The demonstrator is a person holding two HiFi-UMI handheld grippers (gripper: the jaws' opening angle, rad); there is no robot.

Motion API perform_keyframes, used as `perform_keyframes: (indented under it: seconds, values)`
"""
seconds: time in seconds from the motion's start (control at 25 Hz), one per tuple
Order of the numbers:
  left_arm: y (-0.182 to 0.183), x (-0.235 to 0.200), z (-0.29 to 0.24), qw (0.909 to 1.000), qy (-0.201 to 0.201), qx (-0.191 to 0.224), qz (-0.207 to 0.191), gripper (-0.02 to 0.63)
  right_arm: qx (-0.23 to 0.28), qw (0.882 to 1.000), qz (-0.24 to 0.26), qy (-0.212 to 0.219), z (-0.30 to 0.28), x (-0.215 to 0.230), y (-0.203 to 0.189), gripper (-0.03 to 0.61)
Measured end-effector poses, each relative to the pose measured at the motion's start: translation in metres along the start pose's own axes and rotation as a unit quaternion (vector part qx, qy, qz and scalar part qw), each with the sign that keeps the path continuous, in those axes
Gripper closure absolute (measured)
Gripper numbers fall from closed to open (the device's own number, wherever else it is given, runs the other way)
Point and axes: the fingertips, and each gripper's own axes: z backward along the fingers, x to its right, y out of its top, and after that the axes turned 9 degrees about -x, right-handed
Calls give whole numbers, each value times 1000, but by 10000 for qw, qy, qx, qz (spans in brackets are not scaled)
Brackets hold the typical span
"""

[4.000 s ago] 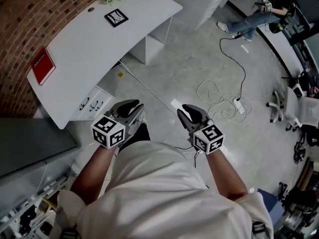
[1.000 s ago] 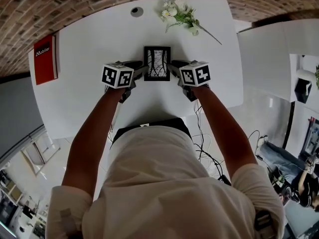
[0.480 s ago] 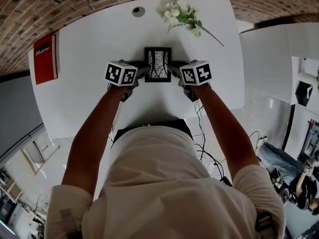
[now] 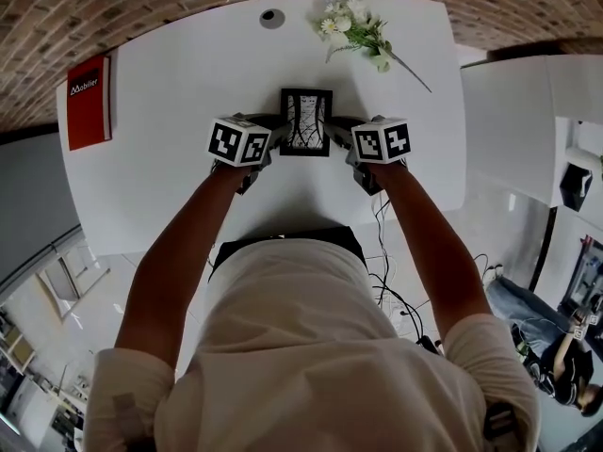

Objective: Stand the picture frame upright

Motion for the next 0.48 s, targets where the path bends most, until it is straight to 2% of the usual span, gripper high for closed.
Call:
perform_keyframes:
  seconds: [0.48]
  values:
    - [10,-1,40,9988,218,414,-119,508,186,9990,398,84,11,-33,15,523]
